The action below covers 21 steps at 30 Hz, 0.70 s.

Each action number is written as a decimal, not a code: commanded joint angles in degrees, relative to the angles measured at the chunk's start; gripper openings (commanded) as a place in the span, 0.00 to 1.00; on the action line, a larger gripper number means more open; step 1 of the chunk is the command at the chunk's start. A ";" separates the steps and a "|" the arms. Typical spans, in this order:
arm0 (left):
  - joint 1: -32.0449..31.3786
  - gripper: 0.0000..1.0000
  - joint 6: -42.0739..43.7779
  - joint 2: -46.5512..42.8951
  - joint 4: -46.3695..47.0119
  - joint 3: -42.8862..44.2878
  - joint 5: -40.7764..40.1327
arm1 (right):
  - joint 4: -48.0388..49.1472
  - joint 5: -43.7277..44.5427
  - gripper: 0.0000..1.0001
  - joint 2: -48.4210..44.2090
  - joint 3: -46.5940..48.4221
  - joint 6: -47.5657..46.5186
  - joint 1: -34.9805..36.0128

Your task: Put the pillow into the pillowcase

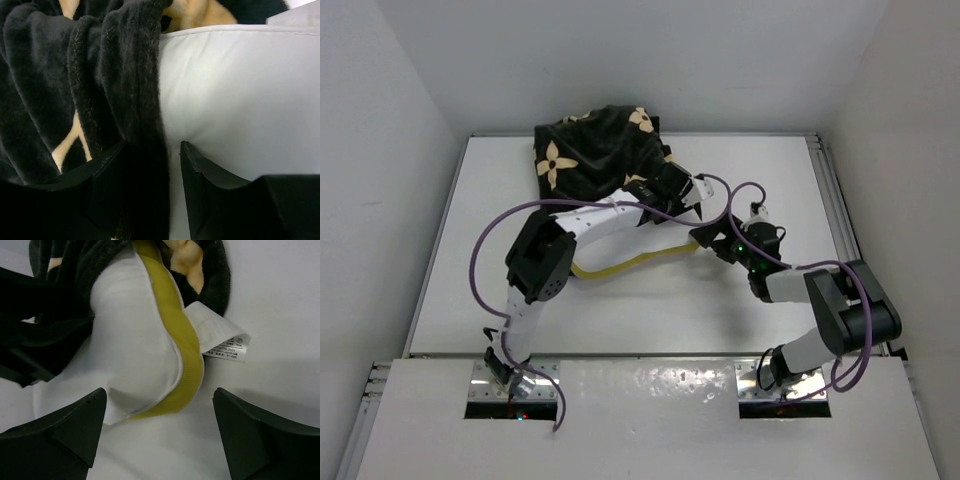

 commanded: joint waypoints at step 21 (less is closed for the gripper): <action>2.28 0.00 3.77 -5.61 -25.56 15.93 37.45 | 28.34 -0.74 0.00 12.65 11.03 2.86 10.14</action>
